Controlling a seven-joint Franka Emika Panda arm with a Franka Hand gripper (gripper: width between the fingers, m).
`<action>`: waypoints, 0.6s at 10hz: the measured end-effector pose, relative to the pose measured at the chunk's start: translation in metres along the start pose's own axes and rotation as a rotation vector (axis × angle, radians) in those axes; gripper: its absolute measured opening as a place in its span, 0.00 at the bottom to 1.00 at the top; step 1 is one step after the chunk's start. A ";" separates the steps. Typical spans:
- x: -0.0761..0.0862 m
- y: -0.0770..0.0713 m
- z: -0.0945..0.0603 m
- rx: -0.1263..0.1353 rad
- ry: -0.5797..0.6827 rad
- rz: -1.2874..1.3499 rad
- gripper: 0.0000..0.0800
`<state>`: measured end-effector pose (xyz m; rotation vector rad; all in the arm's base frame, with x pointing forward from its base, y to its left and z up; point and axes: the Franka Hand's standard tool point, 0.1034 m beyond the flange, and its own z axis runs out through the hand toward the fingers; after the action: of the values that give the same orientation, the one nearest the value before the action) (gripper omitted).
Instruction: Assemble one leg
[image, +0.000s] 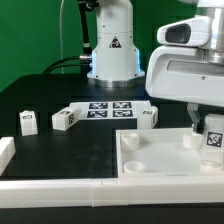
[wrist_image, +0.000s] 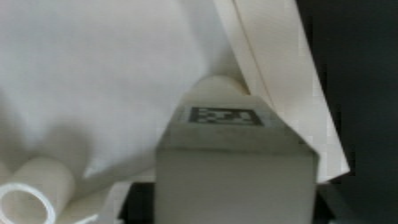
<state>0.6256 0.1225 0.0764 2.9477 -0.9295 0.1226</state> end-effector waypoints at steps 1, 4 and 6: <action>0.000 0.000 0.000 -0.005 0.007 0.093 0.37; 0.000 0.001 0.000 -0.006 0.009 0.328 0.37; 0.000 0.000 0.000 -0.005 0.008 0.339 0.53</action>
Offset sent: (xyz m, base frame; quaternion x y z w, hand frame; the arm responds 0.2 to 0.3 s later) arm -0.0008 -0.0010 -0.0010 -0.0018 0.0012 0.2438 0.9698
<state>0.6255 0.1220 0.0766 2.7540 -1.4164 0.1438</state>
